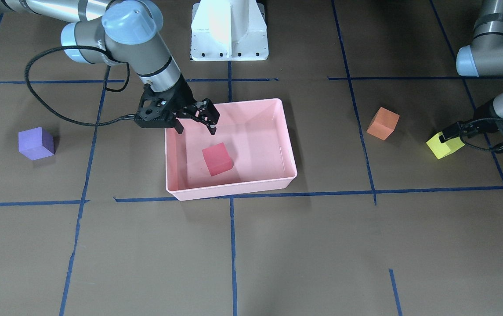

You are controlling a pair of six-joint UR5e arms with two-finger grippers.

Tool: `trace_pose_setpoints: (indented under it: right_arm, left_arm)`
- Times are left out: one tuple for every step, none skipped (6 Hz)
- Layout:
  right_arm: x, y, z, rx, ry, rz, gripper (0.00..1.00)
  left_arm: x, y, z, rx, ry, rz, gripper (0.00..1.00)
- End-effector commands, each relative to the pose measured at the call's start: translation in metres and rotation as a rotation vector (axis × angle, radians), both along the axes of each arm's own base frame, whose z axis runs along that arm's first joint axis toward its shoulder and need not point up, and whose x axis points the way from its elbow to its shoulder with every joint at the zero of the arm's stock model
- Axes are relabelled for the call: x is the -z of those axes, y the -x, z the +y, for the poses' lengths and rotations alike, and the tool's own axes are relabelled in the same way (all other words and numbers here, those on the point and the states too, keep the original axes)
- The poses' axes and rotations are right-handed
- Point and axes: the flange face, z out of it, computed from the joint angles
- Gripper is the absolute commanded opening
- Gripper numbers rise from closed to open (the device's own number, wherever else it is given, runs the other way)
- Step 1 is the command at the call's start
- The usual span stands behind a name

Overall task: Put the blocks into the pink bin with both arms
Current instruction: 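Withdraw the right gripper while the left gripper grasps the yellow-green cube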

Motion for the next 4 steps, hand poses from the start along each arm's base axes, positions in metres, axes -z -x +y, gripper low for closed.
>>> trace_pose_setpoints:
  right_arm:
    - [-0.022,-0.048,-0.007,-0.052,0.009,0.009,1.00]
    - [-0.038,-0.070,-0.019,-0.085,0.028,0.027,1.00]
    - [-0.064,-0.094,-0.029,-0.097,0.072,0.047,1.00]
    - [-0.089,-0.119,-0.038,-0.101,0.109,0.063,1.00]
  left_arm:
    - [-0.005,-0.009,-0.001,-0.008,0.017,-0.006,1.00]
    - [-0.005,-0.013,-0.003,-0.012,0.019,-0.005,0.89]
    - [-0.005,-0.015,-0.003,-0.015,0.019,-0.005,0.41]
    - [0.011,-0.021,-0.014,-0.012,-0.005,0.009,0.07]
